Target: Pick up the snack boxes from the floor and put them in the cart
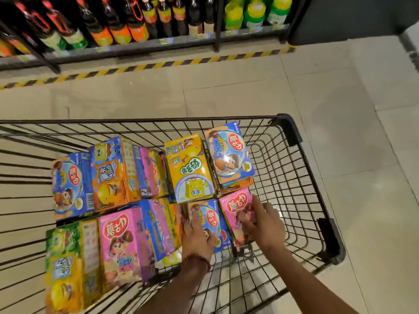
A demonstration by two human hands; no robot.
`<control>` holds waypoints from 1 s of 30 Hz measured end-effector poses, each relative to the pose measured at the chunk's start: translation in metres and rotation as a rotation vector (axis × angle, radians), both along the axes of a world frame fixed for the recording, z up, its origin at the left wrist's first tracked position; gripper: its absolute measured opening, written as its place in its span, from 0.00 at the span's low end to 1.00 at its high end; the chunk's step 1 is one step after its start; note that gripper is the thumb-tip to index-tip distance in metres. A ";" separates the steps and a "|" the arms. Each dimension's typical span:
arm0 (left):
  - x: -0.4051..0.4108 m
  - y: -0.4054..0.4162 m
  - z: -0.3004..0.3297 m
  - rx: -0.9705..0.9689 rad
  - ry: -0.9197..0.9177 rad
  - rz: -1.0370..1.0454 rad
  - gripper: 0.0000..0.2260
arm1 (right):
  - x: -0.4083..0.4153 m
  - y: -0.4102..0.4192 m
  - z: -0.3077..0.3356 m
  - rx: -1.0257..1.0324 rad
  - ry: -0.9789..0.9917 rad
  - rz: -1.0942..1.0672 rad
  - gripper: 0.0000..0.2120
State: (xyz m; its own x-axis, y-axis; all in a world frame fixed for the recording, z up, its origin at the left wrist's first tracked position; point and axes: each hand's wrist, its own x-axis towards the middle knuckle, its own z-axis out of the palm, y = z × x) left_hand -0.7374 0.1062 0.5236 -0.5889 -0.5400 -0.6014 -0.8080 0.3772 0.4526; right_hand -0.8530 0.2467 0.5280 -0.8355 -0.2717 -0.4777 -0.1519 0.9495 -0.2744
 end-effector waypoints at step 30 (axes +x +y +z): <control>0.116 0.004 0.142 -0.255 0.142 -1.255 0.45 | 0.202 0.018 0.102 -0.097 0.294 -0.452 0.43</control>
State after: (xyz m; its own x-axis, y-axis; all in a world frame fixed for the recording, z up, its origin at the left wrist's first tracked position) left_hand -0.6214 0.1101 0.6658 -0.8246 0.3376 -0.4540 0.2099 0.9277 0.3086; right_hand -0.6514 0.2648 0.6299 -0.9738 0.1141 -0.1967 0.1817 0.9104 -0.3716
